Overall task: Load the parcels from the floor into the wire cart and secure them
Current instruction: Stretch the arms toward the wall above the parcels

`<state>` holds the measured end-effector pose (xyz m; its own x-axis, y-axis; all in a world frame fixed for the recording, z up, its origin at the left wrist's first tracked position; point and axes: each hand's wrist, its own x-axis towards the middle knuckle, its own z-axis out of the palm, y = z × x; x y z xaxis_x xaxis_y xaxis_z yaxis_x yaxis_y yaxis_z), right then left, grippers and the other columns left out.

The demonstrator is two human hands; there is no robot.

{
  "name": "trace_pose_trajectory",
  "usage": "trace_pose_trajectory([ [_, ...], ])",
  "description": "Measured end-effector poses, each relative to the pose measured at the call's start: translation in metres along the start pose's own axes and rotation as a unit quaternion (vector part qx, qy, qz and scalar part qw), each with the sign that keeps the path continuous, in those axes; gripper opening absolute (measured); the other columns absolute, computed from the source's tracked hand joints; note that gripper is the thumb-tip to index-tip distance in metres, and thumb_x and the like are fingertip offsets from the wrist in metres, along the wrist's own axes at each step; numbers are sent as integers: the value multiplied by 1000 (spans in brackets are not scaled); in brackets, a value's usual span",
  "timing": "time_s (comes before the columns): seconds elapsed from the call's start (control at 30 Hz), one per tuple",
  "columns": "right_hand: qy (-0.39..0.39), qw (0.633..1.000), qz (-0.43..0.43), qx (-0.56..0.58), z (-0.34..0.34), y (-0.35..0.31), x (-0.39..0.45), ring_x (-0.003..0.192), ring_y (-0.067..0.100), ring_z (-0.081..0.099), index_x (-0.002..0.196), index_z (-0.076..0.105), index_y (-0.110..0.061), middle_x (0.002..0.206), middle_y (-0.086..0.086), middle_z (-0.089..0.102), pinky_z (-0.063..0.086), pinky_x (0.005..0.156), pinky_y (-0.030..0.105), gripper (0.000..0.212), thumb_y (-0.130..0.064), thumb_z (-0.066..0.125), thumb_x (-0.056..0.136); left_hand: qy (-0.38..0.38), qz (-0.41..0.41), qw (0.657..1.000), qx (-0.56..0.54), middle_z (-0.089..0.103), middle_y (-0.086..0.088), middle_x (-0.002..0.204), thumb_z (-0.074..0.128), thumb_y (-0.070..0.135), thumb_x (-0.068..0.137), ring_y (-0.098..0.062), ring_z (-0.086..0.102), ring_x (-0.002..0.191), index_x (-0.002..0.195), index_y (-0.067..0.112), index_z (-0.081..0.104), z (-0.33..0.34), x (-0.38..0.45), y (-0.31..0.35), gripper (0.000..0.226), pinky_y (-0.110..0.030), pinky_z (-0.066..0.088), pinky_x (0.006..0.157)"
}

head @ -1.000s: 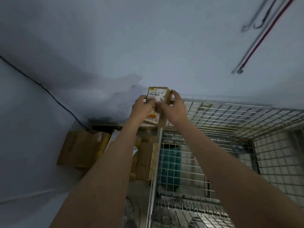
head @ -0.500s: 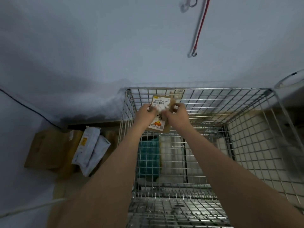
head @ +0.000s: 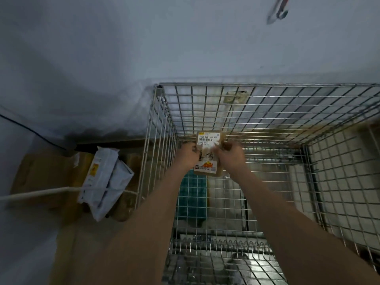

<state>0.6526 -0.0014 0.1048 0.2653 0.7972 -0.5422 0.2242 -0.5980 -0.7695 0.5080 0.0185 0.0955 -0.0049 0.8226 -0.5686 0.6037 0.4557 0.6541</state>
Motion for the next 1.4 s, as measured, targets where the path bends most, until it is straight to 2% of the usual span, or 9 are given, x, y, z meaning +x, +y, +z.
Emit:
trace_pose_trajectory([
  [0.27, -4, 999, 15, -30, 54, 57, 73, 77, 22, 67, 105, 67, -9, 91, 7, 72, 51, 57, 28, 23, -29, 64, 95, 2, -57, 996, -73, 65, -11, 117, 51, 7, 97, -30, 61, 107, 115, 14, 63, 45, 69, -61, 23, -46, 53, 95],
  [0.53, -57, 995, 59, -53, 94, 113, 123, 101, 32, 65, 135, 50, -10, 113, 14, 67, 54, 79, 39, 41, -14, 55, 94, 23, -77, 993, -88, 67, -11, 112, 52, 5, 91, -28, 62, 103, 116, 8, 65, 81, 132, -109, 29, -43, 53, 90],
  [0.63, -68, 991, 105, -45, 107, 131, 136, 106, 32, 62, 133, 45, -3, 115, 13, 64, 51, 80, 38, 46, -18, 58, 91, 22, -87, 993, -83, 69, -10, 104, 54, 12, 81, -29, 64, 97, 109, 10, 67, 94, 151, -130, 31, -41, 54, 82],
  [0.73, -89, 989, 110, -37, 123, 147, 154, 97, 28, 65, 124, 57, -5, 106, 11, 68, 55, 80, 38, 43, -19, 60, 83, 34, -95, 990, -103, 67, -5, 109, 56, -3, 81, -26, 64, 101, 117, 12, 64, 104, 167, -145, 39, -34, 52, 77],
  [0.87, -121, 987, 99, -21, 145, 160, 179, 97, 26, 65, 125, 58, -14, 106, 7, 69, 58, 87, 46, 48, -15, 56, 76, 59, -102, 986, -119, 65, -7, 115, 58, -2, 86, -25, 61, 104, 119, 10, 60, 110, 190, -161, 35, -38, 54, 88],
  [1.03, -135, 987, 83, -9, 163, 170, 195, 106, 23, 54, 138, 49, -15, 113, 1, 53, 48, 88, 34, 51, -6, 53, 88, 59, -87, 988, -110, 66, -4, 119, 62, 8, 81, -24, 63, 106, 125, 15, 60, 116, 222, -185, 44, -44, 54, 95],
  [1.23, -129, 987, 83, 42, 186, 192, 209, 113, 25, 61, 140, 47, -16, 122, 5, 65, 52, 97, 40, 57, -11, 57, 85, 82, -53, 993, -66, 67, -5, 122, 66, 16, 80, -26, 63, 110, 121, 23, 57, 123, 240, -202, 42, -46, 53, 97],
  [1.33, -137, 987, 80, 33, 188, 191, 211, 105, 25, 63, 134, 52, -15, 116, 6, 66, 54, 92, 39, 52, -8, 55, 82, 83, -55, 995, -27, 61, -7, 130, 69, 30, 67, -28, 60, 116, 131, 21, 51, 125, 253, -216, 67, -47, 51, 99],
  [1.4, -143, 986, 76, 24, 190, 190, 210, 106, 28, 63, 132, 53, -14, 117, 8, 66, 55, 94, 45, 58, -13, 56, 75, 98, -58, 993, 19, 46, -12, 146, 68, 28, 76, -32, 49, 129, 146, 17, 41, 124, 251, -215, 76, -47, 43, 108],
])
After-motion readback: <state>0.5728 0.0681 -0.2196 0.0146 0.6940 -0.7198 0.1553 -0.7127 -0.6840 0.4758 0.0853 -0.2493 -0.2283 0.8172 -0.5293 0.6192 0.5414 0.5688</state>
